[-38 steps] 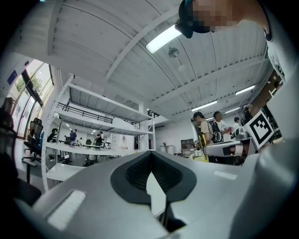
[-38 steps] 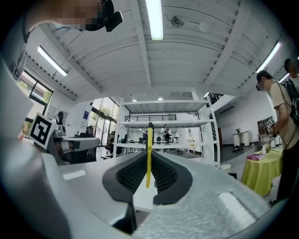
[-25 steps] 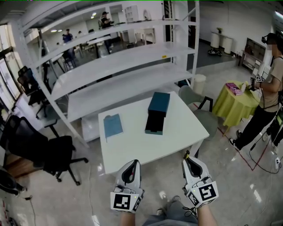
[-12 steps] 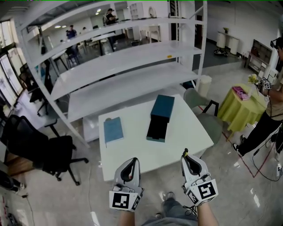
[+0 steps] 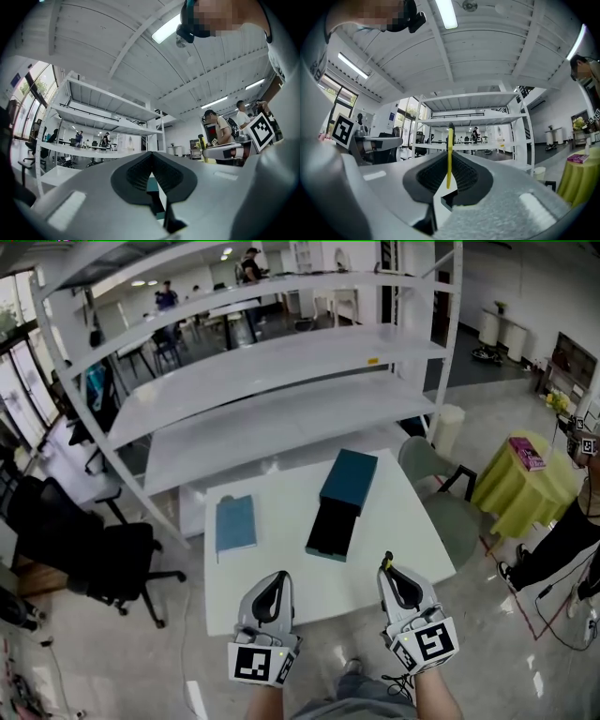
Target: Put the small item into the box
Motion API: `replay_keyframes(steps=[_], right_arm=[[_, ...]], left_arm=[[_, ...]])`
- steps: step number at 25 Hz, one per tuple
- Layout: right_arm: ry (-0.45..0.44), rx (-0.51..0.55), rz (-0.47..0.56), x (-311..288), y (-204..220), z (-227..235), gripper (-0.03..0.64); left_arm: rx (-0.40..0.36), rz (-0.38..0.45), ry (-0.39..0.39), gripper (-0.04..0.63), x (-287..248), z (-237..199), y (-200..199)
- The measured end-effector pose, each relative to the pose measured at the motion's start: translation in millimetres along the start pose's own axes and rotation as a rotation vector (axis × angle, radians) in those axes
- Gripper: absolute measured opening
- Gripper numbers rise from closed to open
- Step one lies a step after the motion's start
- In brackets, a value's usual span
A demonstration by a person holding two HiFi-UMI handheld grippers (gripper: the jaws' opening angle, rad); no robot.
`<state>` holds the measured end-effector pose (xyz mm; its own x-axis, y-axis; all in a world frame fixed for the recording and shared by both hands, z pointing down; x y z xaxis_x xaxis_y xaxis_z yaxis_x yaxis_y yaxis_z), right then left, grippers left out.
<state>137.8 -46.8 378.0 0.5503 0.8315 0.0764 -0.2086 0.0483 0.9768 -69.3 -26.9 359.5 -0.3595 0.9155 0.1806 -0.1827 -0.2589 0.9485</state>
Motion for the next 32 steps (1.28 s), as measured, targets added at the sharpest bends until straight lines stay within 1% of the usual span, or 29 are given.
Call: replay_keyframes(steps=[6, 9, 14, 20, 28, 32], right_arm=[[-0.051, -0.007, -0.021, -16, -2, 24, 0.028], [-0.066, -0.008, -0.042, -26, 0, 34, 0.028], [-0.087, -0.043, -0.085, -43, 10, 45, 0.028], [-0.075, -0.071, -0.138, -64, 18, 54, 0.028], [-0.023, -0.101, -0.267, -100, 40, 61, 0.028], [-0.005, -0.115, -0.310, -118, 52, 63, 0.028]], left_arm=[[-0.011, -0.009, -0.028, 0.014, -21, 10, -2], [-0.015, -0.021, -0.032, 0.014, -27, 14, 0], [-0.030, -0.037, -0.029, 0.014, -38, 14, 4], [-0.030, -0.044, 0.005, 0.014, -56, 9, 10], [-0.015, -0.037, 0.062, 0.014, -77, -6, 18], [-0.008, -0.037, 0.090, 0.014, -84, -13, 27]])
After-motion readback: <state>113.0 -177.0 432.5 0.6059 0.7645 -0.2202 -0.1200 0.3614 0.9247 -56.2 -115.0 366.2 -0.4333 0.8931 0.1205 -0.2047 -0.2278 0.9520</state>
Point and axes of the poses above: the fingertips, and each gripper's own axes: x backward along the fingers, z to its right, y out of its underside, the point moved 4 cm from there along x, backward along the fingers, and after that the axes turned 13 degrees about -x, right-handed, at the moved point
